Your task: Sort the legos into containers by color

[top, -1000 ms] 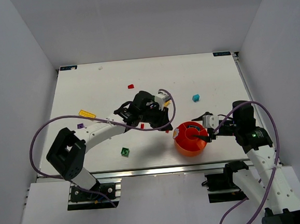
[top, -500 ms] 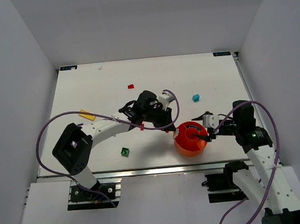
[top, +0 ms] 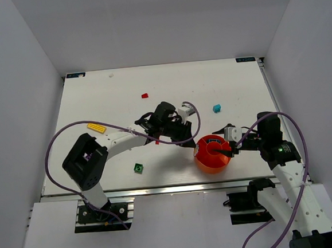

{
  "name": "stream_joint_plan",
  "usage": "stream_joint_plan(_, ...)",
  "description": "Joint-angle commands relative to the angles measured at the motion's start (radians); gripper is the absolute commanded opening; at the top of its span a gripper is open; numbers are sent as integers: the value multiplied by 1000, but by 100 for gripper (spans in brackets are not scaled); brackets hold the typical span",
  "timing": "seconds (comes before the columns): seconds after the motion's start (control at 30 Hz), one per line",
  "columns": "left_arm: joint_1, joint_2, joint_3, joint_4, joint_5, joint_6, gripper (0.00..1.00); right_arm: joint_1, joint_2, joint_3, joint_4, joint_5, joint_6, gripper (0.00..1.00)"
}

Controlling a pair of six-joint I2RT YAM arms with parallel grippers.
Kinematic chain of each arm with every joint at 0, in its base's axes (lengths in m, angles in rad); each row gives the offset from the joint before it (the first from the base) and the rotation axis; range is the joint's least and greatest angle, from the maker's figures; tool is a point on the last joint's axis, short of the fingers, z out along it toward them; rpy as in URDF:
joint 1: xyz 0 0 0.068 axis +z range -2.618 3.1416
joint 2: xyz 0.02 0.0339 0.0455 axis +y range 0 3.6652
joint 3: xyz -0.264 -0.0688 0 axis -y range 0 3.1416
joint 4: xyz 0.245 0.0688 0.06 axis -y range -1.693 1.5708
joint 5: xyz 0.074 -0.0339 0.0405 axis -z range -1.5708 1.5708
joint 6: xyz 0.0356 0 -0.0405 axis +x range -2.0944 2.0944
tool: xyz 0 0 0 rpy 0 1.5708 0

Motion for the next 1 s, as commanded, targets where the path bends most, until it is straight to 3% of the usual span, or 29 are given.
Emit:
stream_joint_plan(0.0,-9,0,36,21,13,-1,31,-4,-4,0,23,-26,7,66)
stream_joint_plan(0.4,9,-68,11,45,-119,-36,31,-2,-4,-5,20,-23,7,66)
stream_joint_plan(0.97,0,-60,31,30,10,4,25,-5,-1,-6,25,-23,11,66)
